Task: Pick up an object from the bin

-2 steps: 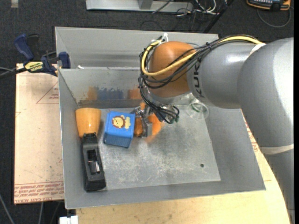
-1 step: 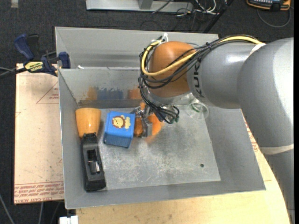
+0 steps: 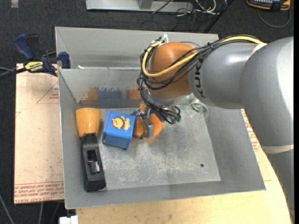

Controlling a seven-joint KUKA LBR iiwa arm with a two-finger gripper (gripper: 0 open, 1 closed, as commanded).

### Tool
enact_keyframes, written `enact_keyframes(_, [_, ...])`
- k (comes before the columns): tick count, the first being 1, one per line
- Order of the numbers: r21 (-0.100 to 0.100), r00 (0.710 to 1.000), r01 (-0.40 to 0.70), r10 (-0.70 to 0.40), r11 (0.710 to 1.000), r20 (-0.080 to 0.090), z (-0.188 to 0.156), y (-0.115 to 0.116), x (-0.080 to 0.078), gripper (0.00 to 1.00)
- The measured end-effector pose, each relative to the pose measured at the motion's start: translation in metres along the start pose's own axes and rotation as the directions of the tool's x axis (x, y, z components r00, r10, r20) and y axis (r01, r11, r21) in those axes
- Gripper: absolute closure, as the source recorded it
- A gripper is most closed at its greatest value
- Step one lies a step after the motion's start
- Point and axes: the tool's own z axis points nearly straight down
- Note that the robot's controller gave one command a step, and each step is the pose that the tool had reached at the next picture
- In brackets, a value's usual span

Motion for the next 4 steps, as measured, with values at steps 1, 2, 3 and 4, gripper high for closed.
enact_keyframes(1, [-0.005, 0.998, 0.066, -0.066, 0.998, -0.007, -0.042, -0.002, -0.002, 1.00])
enact_keyframes(2, [0.000, 0.999, 0.042, -0.042, 0.999, 0.004, -0.125, -0.003, -0.002, 1.00])
enact_keyframes(3, [-0.001, 0.999, 0.042, -0.042, 0.999, 0.004, -0.125, -0.003, -0.002, 1.00])
enact_keyframes(4, [0.000, 1.000, 0.001, -0.001, 1.000, 0.009, -0.248, -0.012, -0.006, 1.00])
